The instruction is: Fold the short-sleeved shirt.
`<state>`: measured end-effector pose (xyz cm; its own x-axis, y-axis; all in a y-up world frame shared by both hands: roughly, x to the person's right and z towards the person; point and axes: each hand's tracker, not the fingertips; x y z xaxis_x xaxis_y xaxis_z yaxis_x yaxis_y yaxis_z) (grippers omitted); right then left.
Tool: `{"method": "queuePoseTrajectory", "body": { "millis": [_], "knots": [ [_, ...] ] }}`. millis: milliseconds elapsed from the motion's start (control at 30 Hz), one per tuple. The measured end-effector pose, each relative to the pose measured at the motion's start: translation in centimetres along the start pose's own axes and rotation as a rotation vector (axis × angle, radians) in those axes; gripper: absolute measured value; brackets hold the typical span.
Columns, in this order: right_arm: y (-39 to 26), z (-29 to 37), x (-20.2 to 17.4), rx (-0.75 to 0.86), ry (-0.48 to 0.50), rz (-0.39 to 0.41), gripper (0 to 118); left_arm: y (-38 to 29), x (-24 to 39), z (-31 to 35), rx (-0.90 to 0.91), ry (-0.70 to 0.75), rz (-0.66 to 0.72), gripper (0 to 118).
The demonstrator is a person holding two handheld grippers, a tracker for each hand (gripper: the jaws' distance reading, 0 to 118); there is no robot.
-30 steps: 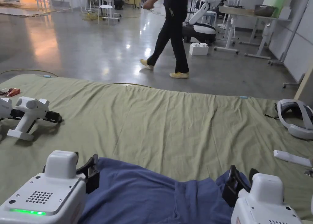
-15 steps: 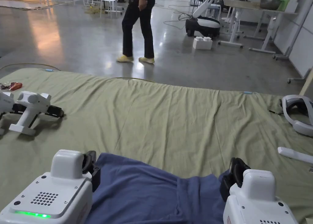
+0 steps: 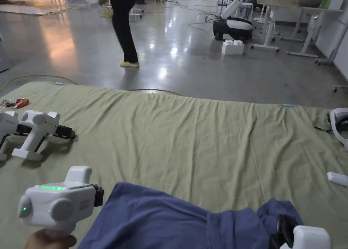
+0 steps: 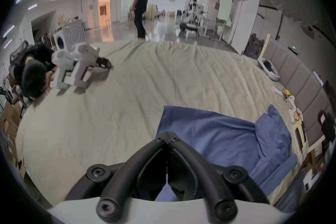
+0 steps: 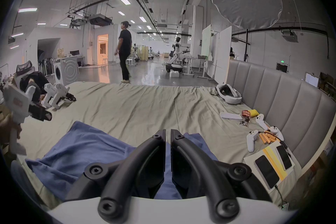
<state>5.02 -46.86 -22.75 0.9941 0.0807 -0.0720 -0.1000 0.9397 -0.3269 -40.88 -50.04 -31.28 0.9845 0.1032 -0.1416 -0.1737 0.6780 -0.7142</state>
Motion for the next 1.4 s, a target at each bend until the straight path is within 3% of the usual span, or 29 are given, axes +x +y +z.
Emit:
{"method": "queuePoseTrajectory", "body": {
  "millis": [100,133,167,200,267,400,600,667,767,833,900,967,1067,1100,1133,1400],
  "knots": [
    [-0.5,-1.1,0.6,-0.033,-0.011,0.007,7,2.9,-0.4,-3.7,-0.080,0.004,0.023,3],
    [-0.7,-1.3,0.7,-0.043,-0.016,0.010,7,3.6,-0.5,-4.8,-0.107,0.005,0.027,9],
    [-0.9,-1.7,1.0,-0.056,-0.022,0.012,7,4.4,-0.6,-6.1,-0.133,-0.006,0.041,23],
    [-1.1,-2.0,1.2,-0.065,-0.027,0.013,7,5.0,-0.7,-7.2,-0.165,-0.035,0.060,46],
    [-1.6,-2.5,1.6,-0.086,-0.039,0.015,7,5.8,-0.5,-9.0,-0.212,-0.077,0.094,69],
    [-2.5,-3.3,2.3,-0.130,-0.057,0.025,7,6.6,0.6,-12.2,-0.254,-0.062,0.085,71],
    [-3.3,-3.6,3.6,-0.169,-0.087,0.029,7,5.0,3.0,-16.2,-0.404,0.029,-0.006,71],
    [-3.5,-3.5,4.3,-0.176,-0.101,0.027,7,4.8,4.5,-15.4,-0.344,0.085,-0.042,69],
    [-3.6,-3.6,5.8,-0.188,-0.131,0.017,7,4.5,6.3,-15.1,-0.320,0.121,-0.133,42],
    [-3.6,-3.7,7.2,-0.213,-0.156,-0.015,7,4.2,7.3,-15.0,-0.312,0.093,-0.188,39],
    [-3.5,-3.8,9.1,-0.256,-0.188,-0.068,7,4.2,6.7,-14.9,-0.318,0.078,-0.191,18],
    [-3.4,-4.1,10.9,-0.298,-0.220,-0.096,9,4.3,6.4,-14.4,-0.305,0.070,-0.179,11],
    [-3.2,-5.1,13.9,-0.339,-0.214,-0.123,36,4.7,5.2,-13.0,-0.253,0.047,-0.099,10],
    [-3.0,-5.8,14.8,-0.363,-0.214,-0.128,56,4.9,5.0,-12.2,-0.234,0.028,-0.079,9],
    [-2.9,-6.5,15.5,-0.379,-0.209,-0.126,68,5.1,4.9,-11.4,-0.214,0.016,-0.073,9],
    [-3.2,-15.9,16.2,-0.573,-0.070,-0.047,75,7.2,4.9,-5.2,-0.082,-0.013,-0.105,9]
  ]
}}
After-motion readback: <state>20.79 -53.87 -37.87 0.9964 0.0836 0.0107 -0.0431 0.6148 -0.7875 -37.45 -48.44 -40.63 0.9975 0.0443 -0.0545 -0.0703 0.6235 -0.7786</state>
